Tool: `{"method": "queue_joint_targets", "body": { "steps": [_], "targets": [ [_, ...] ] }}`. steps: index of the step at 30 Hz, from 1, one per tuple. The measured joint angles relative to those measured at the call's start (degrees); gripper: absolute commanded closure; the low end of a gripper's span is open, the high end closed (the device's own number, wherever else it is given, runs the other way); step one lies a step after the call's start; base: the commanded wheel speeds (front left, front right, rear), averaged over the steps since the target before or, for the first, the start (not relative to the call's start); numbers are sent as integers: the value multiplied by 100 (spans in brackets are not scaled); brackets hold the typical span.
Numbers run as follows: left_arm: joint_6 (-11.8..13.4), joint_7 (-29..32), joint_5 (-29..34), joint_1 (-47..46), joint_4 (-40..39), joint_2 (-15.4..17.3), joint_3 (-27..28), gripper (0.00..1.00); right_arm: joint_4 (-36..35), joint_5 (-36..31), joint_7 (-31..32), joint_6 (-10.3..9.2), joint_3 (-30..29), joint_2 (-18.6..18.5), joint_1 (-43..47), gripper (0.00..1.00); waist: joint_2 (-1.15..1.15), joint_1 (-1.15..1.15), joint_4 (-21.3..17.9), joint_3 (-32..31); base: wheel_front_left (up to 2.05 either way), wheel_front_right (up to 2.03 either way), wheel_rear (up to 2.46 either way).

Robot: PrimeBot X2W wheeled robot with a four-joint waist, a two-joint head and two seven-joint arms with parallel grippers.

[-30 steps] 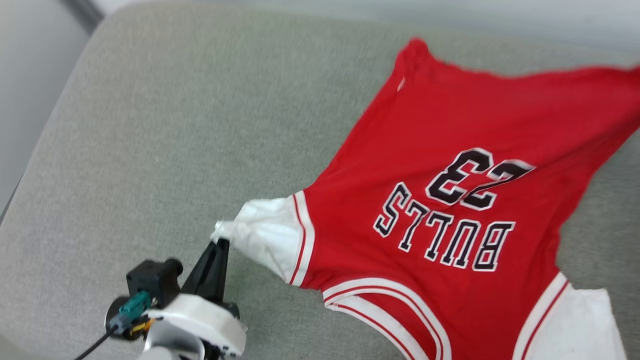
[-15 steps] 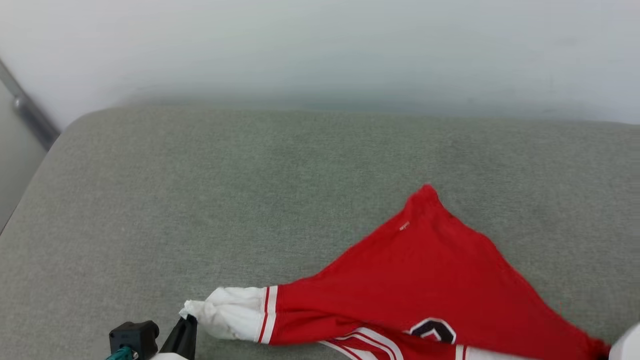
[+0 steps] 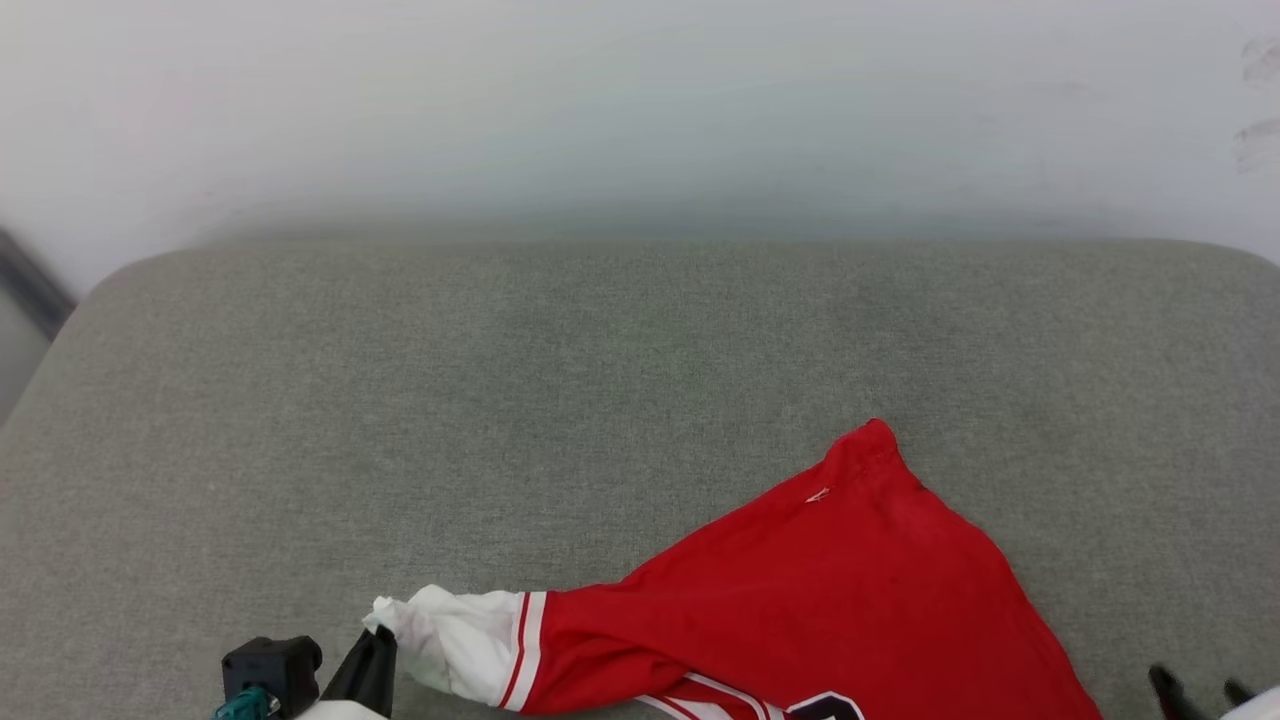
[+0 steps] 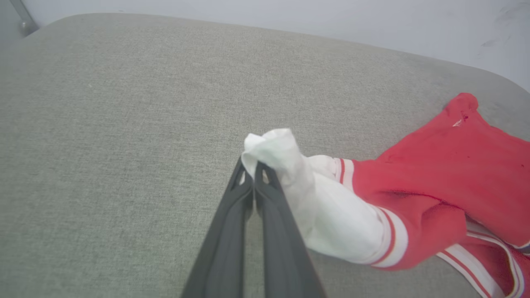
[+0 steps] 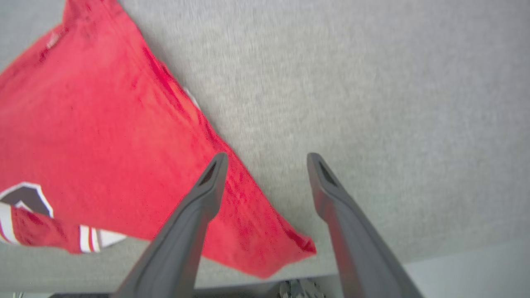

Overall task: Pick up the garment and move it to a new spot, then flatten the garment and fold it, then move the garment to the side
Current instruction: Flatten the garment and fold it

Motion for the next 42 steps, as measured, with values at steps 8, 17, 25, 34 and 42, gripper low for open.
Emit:
{"method": "queue_joint_targets", "body": {
  "steps": [8,17,25,34,42],
  "targets": [
    [-130,-109,119,-470,-123,-45,-19,100,571,-102,-1727,-1,103,107,-1252,0,0,2,69,458,0,0,0],
    [-338,-277,302,-1099,-333,-169,-97,100,1024,215,-497,0,1158,-449,-2820,0,0,2,322,1162,0,0,0],
    [-505,-355,393,-1478,-464,-245,-181,100,1109,360,1597,-1,1766,-760,-3803,0,0,3,672,1711,0,0,0],
    [-642,-479,436,-1748,-341,-365,-224,100,1495,220,2285,0,2012,-730,-4292,0,0,2,949,2188,0,0,0],
    [-665,-525,389,-1758,-160,-374,-226,100,1751,379,2128,-1,2243,-766,-4375,100,0,2,952,2010,0,0,0]
  ]
}}
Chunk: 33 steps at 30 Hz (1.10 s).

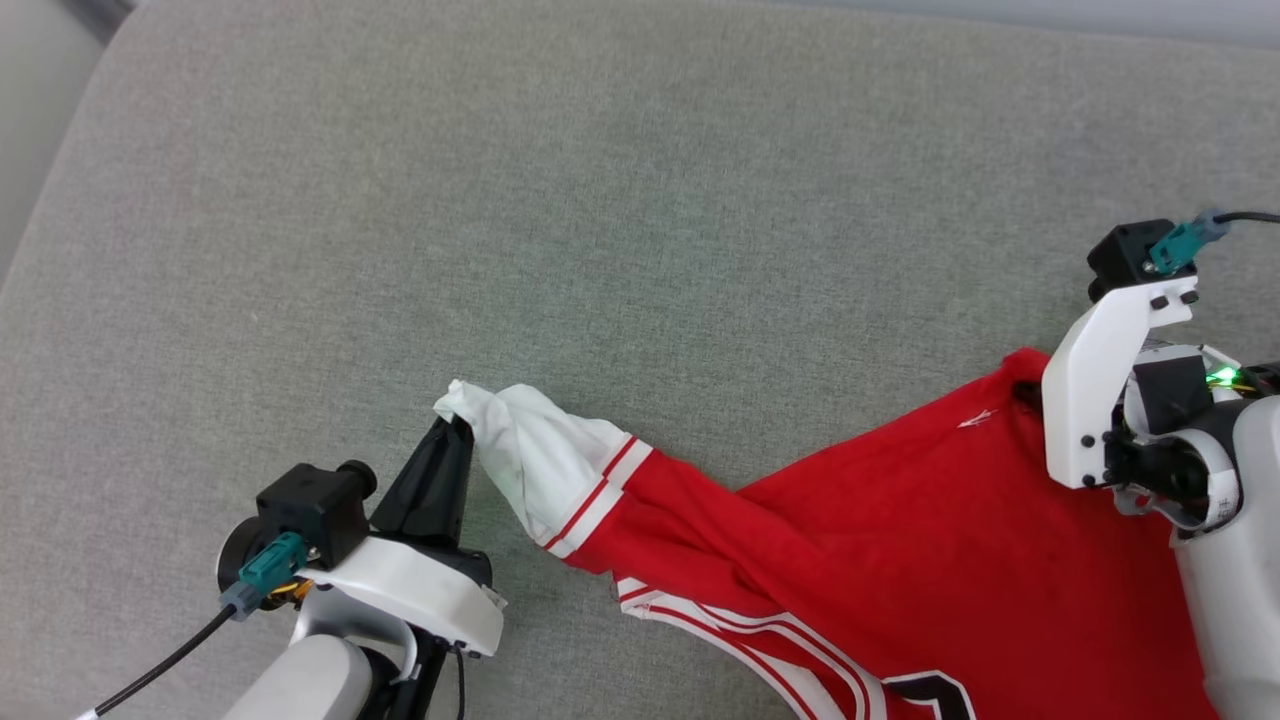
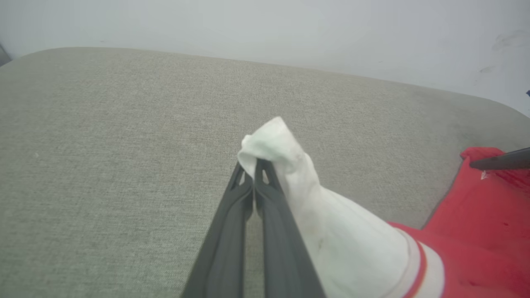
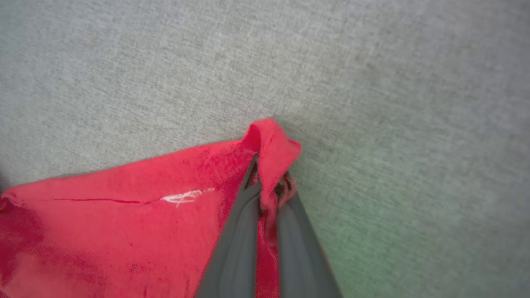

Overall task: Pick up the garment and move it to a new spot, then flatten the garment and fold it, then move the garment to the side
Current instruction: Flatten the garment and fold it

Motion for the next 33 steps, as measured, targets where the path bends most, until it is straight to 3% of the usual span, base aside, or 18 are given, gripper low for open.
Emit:
{"method": "queue_joint_targets", "body": {
  "steps": [7,14,23,24,33],
  "targets": [
    [-49,27,-38,-152,222,124,112,100,45,-224,-960,0,69,-48,8,100,0,0,-139,-517,0,0,0],
    [-238,66,-111,-1046,858,122,339,100,350,-404,-2141,1,-137,101,-191,100,0,0,-364,-1158,0,0,0],
    [-572,293,-232,-2754,2418,-104,488,100,1046,-632,-3065,2,-231,325,-829,100,0,-1,-746,-1803,0,0,0],
    [-654,267,-157,-3414,2852,-252,477,100,1198,-671,-3248,1,-302,323,-1175,100,0,-1,-854,-1843,0,0,0],
    [-995,-64,109,-5632,4065,-478,533,100,1427,-1006,-3684,2,-576,279,-2614,100,0,-1,-895,-1325,0,0,0]
  ]
}}
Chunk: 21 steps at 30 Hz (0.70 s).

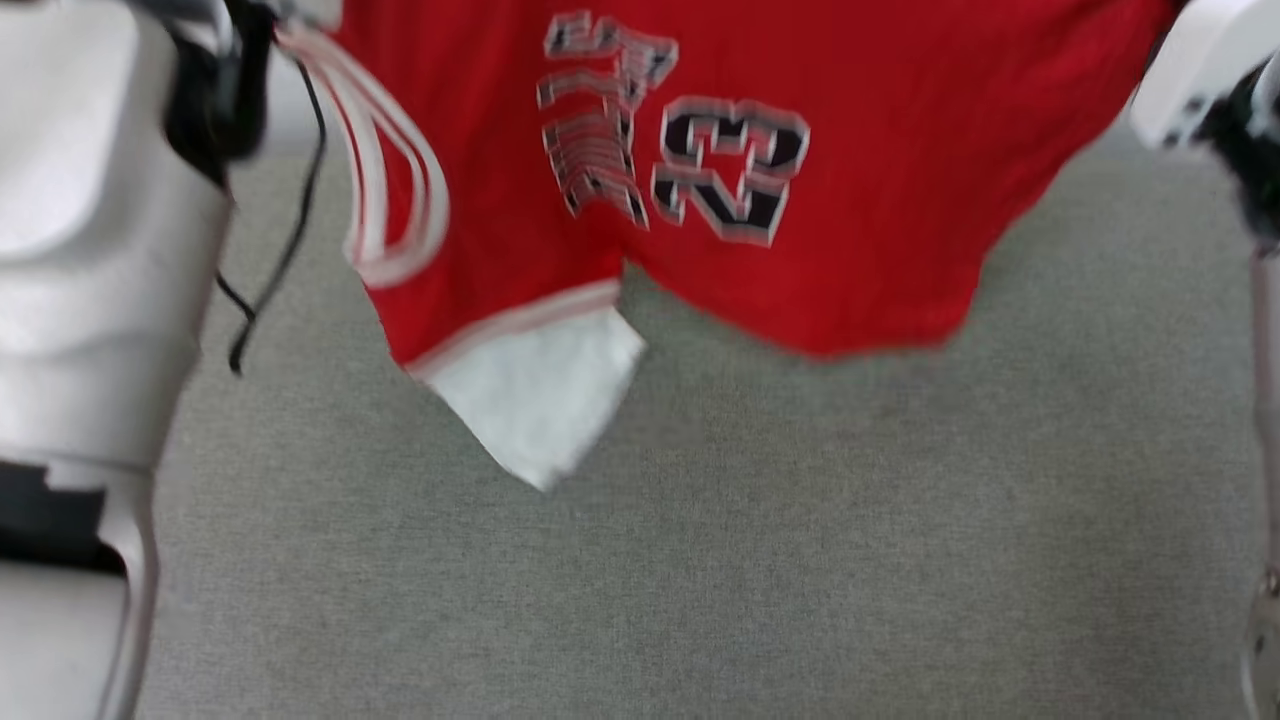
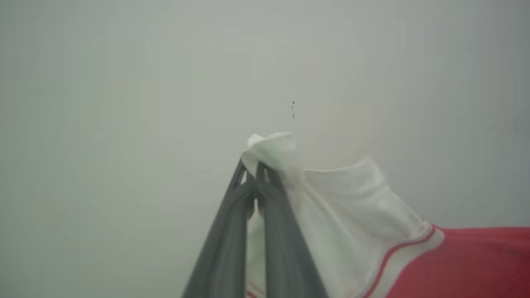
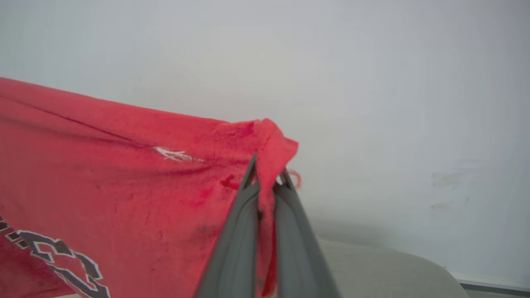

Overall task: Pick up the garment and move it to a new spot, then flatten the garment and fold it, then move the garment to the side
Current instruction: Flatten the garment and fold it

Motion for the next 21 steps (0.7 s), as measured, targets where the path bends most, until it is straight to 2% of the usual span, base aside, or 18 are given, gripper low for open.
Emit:
{"method": "queue_joint_targets", "body": {
  "steps": [6,12,13,21],
  "targets": [
    [-125,-119,210,-1345,356,40,52,100,-60,-347,-157,0,-149,4,-1143,100,0,0,-30,654,0,0,0],
    [-242,-169,346,-2427,569,221,138,100,-20,-609,-337,0,-119,22,-2175,100,0,1,-83,1392,0,0,0],
    [-282,-174,396,-2712,723,279,138,100,97,-677,-428,1,-80,62,-2505,100,0,1,-125,1757,0,0,0],
    [-438,-218,383,-3175,1112,335,207,100,390,-806,-679,0,33,155,-3268,100,0,2,-215,2631,0,0,0]
  ]
}}
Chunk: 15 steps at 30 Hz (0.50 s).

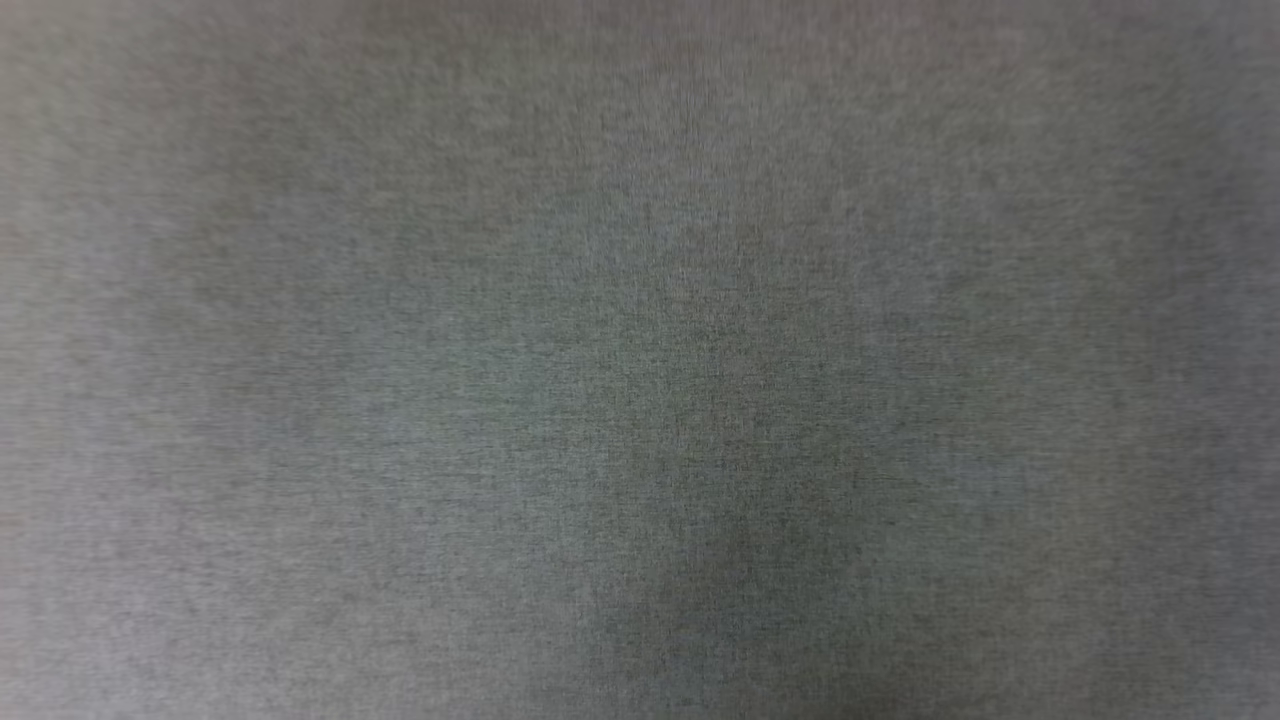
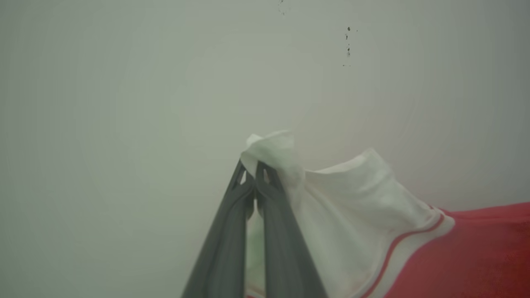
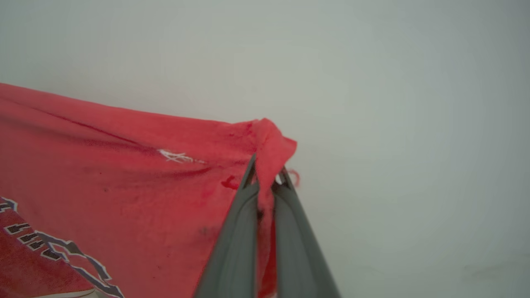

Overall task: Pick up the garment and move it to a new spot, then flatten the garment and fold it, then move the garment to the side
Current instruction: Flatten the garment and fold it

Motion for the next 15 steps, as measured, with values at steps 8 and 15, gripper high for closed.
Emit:
{"method": "queue_joint_targets", "body": {
  "steps": [8,15],
  "targets": [
    [-202,-31,-149,24,439,-103,92,100,622,7,-279,0,224,70,-333,100,0,0,4,586,0,0,0],
    [-380,-33,-336,609,705,-202,179,100,1178,116,-505,0,370,119,-183,100,0,-1,88,519,0,0,0]
  ]
}}
